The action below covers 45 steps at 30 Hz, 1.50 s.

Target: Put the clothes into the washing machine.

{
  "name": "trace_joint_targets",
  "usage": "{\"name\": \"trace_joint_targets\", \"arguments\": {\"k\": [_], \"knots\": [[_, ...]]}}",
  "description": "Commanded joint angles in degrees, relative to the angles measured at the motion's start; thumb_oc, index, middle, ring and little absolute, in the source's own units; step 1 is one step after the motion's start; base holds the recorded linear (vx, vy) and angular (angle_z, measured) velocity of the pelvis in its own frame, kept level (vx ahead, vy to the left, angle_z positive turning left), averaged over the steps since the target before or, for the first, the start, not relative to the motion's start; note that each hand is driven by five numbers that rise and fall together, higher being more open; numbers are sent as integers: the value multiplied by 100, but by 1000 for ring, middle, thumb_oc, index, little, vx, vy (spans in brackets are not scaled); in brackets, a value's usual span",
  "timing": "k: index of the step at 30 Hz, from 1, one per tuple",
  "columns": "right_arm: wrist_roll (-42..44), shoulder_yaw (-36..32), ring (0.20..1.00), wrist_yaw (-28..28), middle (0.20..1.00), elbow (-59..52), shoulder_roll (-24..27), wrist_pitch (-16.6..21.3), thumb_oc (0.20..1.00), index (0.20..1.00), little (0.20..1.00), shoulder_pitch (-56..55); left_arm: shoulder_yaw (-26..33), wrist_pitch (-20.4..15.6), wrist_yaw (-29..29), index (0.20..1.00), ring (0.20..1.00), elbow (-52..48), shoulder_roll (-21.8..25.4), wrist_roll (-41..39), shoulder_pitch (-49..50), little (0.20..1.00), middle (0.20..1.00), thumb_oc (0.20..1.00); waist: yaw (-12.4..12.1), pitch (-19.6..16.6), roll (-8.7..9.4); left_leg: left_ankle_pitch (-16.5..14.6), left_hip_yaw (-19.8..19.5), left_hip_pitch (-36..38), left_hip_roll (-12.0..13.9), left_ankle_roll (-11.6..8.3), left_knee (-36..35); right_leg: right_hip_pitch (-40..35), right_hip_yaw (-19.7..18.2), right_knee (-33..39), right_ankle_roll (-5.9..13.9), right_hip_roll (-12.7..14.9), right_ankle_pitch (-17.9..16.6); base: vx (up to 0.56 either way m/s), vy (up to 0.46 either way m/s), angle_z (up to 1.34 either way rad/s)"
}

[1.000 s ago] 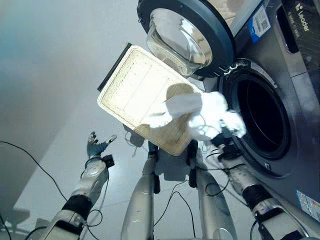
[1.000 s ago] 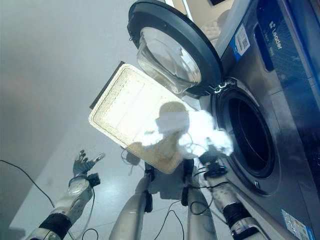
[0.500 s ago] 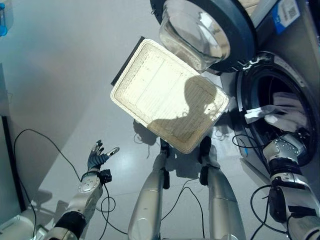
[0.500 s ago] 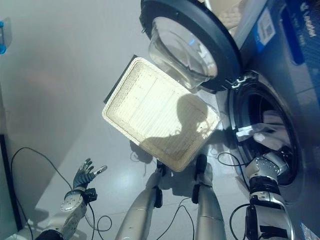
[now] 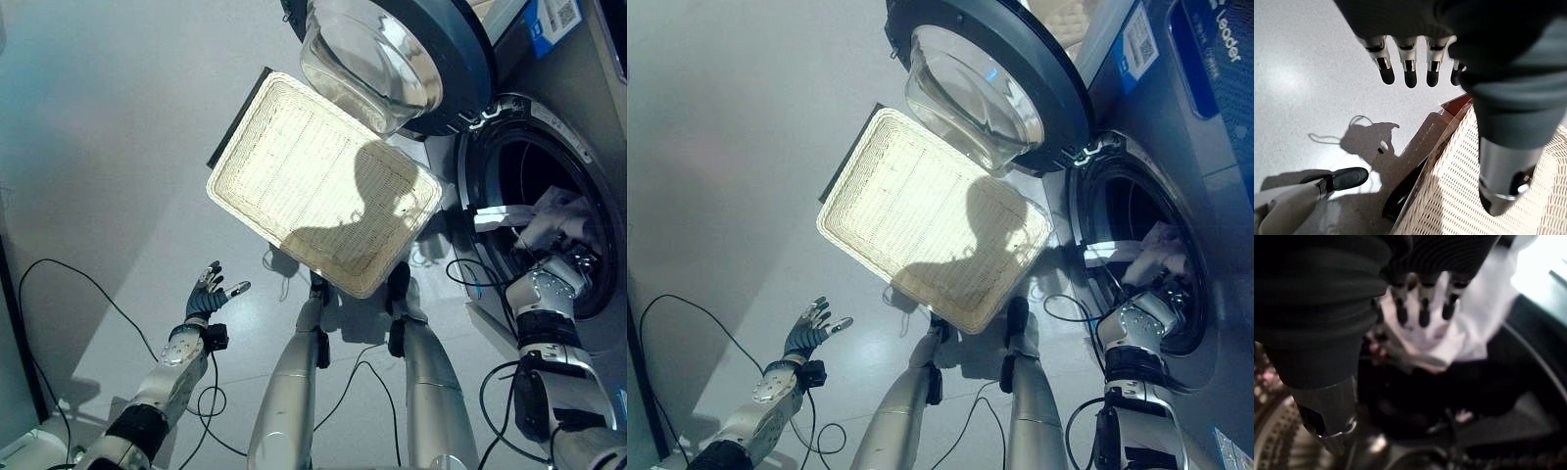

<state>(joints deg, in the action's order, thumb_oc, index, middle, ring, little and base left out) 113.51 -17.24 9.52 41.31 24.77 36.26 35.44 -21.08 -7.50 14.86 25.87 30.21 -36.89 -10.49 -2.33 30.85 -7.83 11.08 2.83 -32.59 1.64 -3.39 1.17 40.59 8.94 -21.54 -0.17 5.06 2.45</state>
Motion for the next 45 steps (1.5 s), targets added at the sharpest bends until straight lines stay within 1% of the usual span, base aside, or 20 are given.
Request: {"name": "trace_joint_targets", "arguments": {"k": [1, 4, 6, 12, 14, 17, 18, 19, 20, 25, 29, 30, 32, 33, 34, 37, 39, 40, 43, 45], "knots": [[-51, 6, 1000, -752, 1000, 55, 586, -655, 1000, 1000, 1000, -210, 48, 55, 75, 1000, 1000, 103, 5, -34, -186, 1000, 1000, 1000, 38, -106, 5, -514, 28, -284, -419, -6, 530, -276, 263, 696, 365, -224, -417, -24, -22, 3], [-51, 128, 1000, -1041, 1000, 151, 503, -1360, 1000, 1000, 1000, -201, -15, 71, 12, 1000, 1000, 131, 81, -99, -260, 1000, 1000, 1000, 24, -106, 35, -495, 22, -289, -419, 2, 490, -270, 279, 723, 378, -232, -444, 0, 0, 0], [-51, 241, 1000, -1103, 1000, 182, 482, -1558, 1000, 1000, 1000, -202, -40, 96, 1, 1000, 1000, 108, 91, -114, -294, 1000, 1000, 1000, 22, -106, 46, -484, 32, -299, -416, 7, 461, -256, 285, 753, 387, -233, -469, -12, -12, -2], [-51, 455, 1000, -1844, 1000, -93, 308, -1506, 1000, 1000, 1000, -193, -104, 183, 12, 1000, 1000, 68, 113, -159, -366, 1000, 1000, 1000, 31, -106, 88, -464, 42, -251, -387, 13, 370, -278, 280, 793, 410, -255, -490, -8, -2, 2], [-51, 474, 1000, -2368, 1000, -303, 321, -983, 1000, 1000, 1000, -215, -89, 219, -1, 1000, 1000, 30, 96, -132, -301, 1000, 1000, 1000, 34, -106, 95, -513, 55, -173, -373, 7, 351, -349, 284, 793, 427, -245, -434, -4, 2, 2], [-51, 468, 1000, -2701, 1000, -464, 296, -787, 1000, 1000, 1000, -225, -78, 236, -25, 1000, 1000, 17, 114, -150, -271, 1000, 1000, 1000, 42, -106, 100, -529, 60, -159, -367, 9, 361, -361, 285, 783, 427, -250, -418, 3, 6, 1], [-51, 447, 1000, -3300, 1000, -837, 284, -392, 1000, 1000, 1000, -167, -33, 266, -42, 1000, 1000, -47, 121, -164, -232, 1000, 1000, 1000, 43, -106, 93, -493, 69, -173, -350, 17, 335, -347, 279, 813, 425, -258, -456, 11, 39, 2], [-51, 416, 1000, -3795, 1000, -1178, 334, 247, 1000, 1000, 1000, -205, 11, 302, -89, 1000, 1000, -112, 152, -183, -140, 1000, 1000, 1000, 54, -106, 88, -540, 78, -71, -346, 10, 302, -436, 273, 822, 441, -250, -395, -9, 54, -1], [-51, 379, 1000, -4069, 1000, -1420, 376, 544, 1000, 1000, 1000, -222, 63, 304, -115, 1000, 1000, -148, 179, -197, -95, 1000, 1000, 1000, 66, -106, 83, -506, 88, -108, -336, 11, 306, -407, 272, 837, 430, -254, -432, 11, 54, -4], [-51, 170, 1000, -4815, 1000, -1604, 538, 678, 1000, 1000, 1000, -366, 286, 357, -334, 1000, 1000, -143, 236, -237, 8, 1000, 1000, 1000, 115, -106, 92, -532, 99, -96, -321, -2, 326, -401, 231, 829, 451, -259, -428, -2, 36, -3], [-428, 288, 1000, -4306, 1000, -1454, 636, 496, 1000, 1000, 1000, -359, 336, 410, -388, 1000, 1000, -84, 201, -219, -40, 1000, 1000, 1000, 133, -106, 128, -524, 120, -126, -308, -18, 355, -366, 232, 833, 466, -261, -464, 0, 0, 0], [-1116, 407, 1000, -3612, 1000, -1197, 630, 251, 1000, 1000, 1000, -452, 292, 410, -391, 1000, 1000, -79, 180, -230, -50, 1000, 1000, 1000, 131, -106, 138, -555, 118, -62, -312, -24, 334, -427, 237, 832, 482, -257, -419, 0, 0, 0], [-1496, 526, 1000, -3362, 1000, -980, 646, 52, 1000, 1000, 1000, -496, 258, 392, -378, 1000, 1000, -64, 175, -249, -82, 1000, 1000, 1000, 124, -106, 133, -539, 116, -68, -316, -22, 327, -423, 242, 834, 481, -256, -429, -12, 15, 0], [-2089, 765, 1000, -3060, 1000, -738, 681, -116, 1000, 1000, 1000, -519, 208, 359, -334, 1000, 1000, -48, 153, -264, -123, 1000, 1000, 1000, 113, -106, 123, -516, 122, -63, -319, -14, 304, -421, 254, 841, 476, -250, -442, -25, 40, 0], [-2357, 990, 1000, -2936, 1000, -562, 683, -448, 1000, 1000, 1000, -528, 198, 341, -293, 1000, 1000, -45, 138, -246, -153, 1000, 1000, 1000, 101, -106, 124, -498, 119, -69, -316, -21, 300, -422, 264, 842, 475, -241, -448, -43, 41, 1], [-2501, 1313, 1000, -3006, 1000, -246, 613, -786, 1000, 1000, 1000, -593, 182, 288, -305, 1000, 1000, 26, 116, -230, -181, 1000, 1000, 1000, 77, -106, 127, -478, 119, -30, -316, -33, 273, -458, 288, 853, 467, -231, -451, -12, 10, 0], [-2838, 1768, 1000, -3208, 1000, 193, 296, -1262, 1000, 1000, 1000, -738, 132, 99, -293, 1000, 1000, 248, -50, -156, -209, 1000, 1000, 1000, 46, -106, 155, -481, 90, 49, -333, -16, 260, -546, 327, 873, 446, -228, -444, -41, 56, 2], [-2838, 1768, 1000, -3208, 1000, 193, 296, -1262, 1000, 1000, 1000, -738, 132, 99, -293, 1000, 1000, 248, -50, -156, -209, 1000, 1000, 1000, 46, -106, 155, -481, 90, 49, -333, -16, 260, -546, 327, 873, 446, -228, -444, -39, 69, 1], [-3907, 2252, 1000, -3403, 1000, 849, -175, -1727, 1000, 1000, 1000, -884, 105, -168, -496, 1000, 1000, 760, -393, 7, -189, 1000, 1000, 1000, 18, -106, 217, -527, 61, 329, -361, -3, 232, -848, 348, 986, 420, -242, -429, -58, 140, 3], [-4276, 2401, 1000, -3232, 1000, 951, -263, -1781, 1000, 1000, 1000, -926, 120, -200, -601, 1000, 1000, 924, -509, 57, -154, 1000, 1000, 1000, 18, -106, 233, -543, 68, 429, -362, 5, 226, -955, 344, 1020, 411, -246, -418, -57, 187, 5]]}}
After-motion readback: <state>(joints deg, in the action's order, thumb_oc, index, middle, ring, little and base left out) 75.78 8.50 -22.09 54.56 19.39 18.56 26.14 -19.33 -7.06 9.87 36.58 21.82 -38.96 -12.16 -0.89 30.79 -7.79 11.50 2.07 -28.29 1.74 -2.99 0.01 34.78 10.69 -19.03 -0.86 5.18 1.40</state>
